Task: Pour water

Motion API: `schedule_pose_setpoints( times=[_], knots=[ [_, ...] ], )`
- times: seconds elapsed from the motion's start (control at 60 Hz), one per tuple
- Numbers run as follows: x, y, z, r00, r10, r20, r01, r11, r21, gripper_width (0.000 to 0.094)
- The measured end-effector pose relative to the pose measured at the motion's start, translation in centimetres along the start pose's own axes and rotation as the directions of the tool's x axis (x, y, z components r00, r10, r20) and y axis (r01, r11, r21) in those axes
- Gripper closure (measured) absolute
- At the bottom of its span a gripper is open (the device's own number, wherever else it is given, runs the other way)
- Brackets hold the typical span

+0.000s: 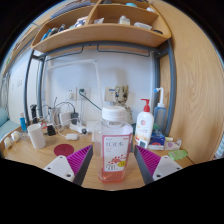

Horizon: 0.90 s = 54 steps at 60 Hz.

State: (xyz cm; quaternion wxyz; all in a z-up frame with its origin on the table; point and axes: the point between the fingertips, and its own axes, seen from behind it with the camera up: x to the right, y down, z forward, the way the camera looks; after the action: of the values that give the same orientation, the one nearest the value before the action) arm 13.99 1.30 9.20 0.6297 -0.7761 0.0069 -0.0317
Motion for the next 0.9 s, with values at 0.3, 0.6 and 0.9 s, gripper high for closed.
schedule_pose_setpoints(
  times=[0.3, 0.6, 0.9],
  knots=[
    [-0.9, -0.3, 2.5, 1.000, 0.004, 0.022, -0.004, 0.999, 0.032, 0.0316],
    [-0.3, -0.5, 2.2, 0.999, -0.016, -0.048, 0.019, 0.998, 0.056, 0.0494],
    [-4.1, -5.5, 2.8, 0.909, -0.412, -0.059, 0.416, 0.907, 0.071, 0.0493]
  ],
)
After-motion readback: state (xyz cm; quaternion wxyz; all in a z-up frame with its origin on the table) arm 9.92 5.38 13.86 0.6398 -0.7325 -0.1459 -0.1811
